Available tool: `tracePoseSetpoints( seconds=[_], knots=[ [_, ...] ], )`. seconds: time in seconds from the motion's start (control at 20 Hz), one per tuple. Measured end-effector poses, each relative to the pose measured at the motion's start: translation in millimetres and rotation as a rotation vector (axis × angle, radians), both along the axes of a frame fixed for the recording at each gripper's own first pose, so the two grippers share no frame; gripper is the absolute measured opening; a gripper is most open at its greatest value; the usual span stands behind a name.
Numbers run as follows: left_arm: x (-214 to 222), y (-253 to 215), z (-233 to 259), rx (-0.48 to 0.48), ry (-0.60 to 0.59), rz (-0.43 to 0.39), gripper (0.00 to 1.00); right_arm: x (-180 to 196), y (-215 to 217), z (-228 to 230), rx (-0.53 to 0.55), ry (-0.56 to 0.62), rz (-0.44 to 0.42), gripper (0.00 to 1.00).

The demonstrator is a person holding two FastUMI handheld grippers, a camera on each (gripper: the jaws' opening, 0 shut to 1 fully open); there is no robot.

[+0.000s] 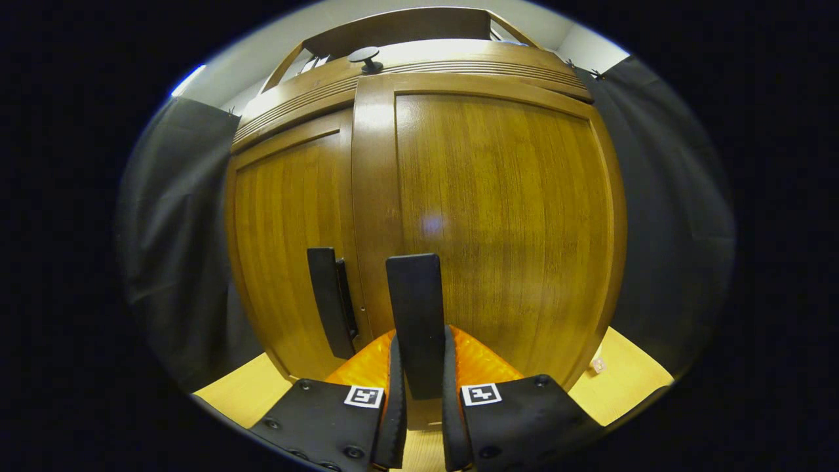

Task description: Open the right door of the double-door shoe cabinet with the right hand, and open the left door with the left hand.

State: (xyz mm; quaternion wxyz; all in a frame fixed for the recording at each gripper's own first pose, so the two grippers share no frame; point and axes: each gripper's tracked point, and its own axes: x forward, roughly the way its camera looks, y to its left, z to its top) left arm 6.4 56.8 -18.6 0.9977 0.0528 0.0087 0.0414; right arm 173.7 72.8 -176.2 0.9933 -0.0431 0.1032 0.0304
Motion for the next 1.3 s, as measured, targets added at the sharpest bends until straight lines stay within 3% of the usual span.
tracePoseSetpoints(
  seconds=[0.45, 0.55, 0.65, 0.95, 1.1, 1.15, 1.2, 1.25, 1.3],
  knots=[
    [4, -16, -10, -0.019, 0.018, 0.003, 0.92, -62, -28, 12, 0.020, -0.017, 0.035, 0.26],
    [6, -23, -15, -0.020, 0.025, 0.001, 0.94, -74, -38, 15, 0.026, -0.017, 0.039, 0.30],
    [8, -31, -19, -0.030, 0.032, -0.005, 0.92, -89, -50, 18, 0.026, -0.020, 0.035, 0.26],
    [12, -57, -29, -0.041, 0.047, -0.030, 0.92, -125, -83, 29, 0.024, -0.036, 0.012, 0.34],
    [16, -68, -34, -0.042, 0.053, -0.035, 0.95, -138, -98, 32, 0.023, -0.040, 0.002, 0.29],
    [17, -74, -36, -0.044, 0.053, -0.039, 0.92, -143, -103, 33, 0.025, -0.041, -0.003, 0.34],
    [20, -77, -37, -0.040, 0.050, -0.040, 0.92, -146, -108, 34, 0.028, -0.042, -0.009, 0.29],
    [24, -80, -37, -0.030, 0.044, -0.046, 0.92, -146, -114, 36, 0.044, -0.040, -0.033, 0.33],
    [29, -83, -39, -0.022, 0.041, -0.049, 0.95, -156, -120, 40, 0.042, -0.050, -0.052, 0.25]
  ],
)
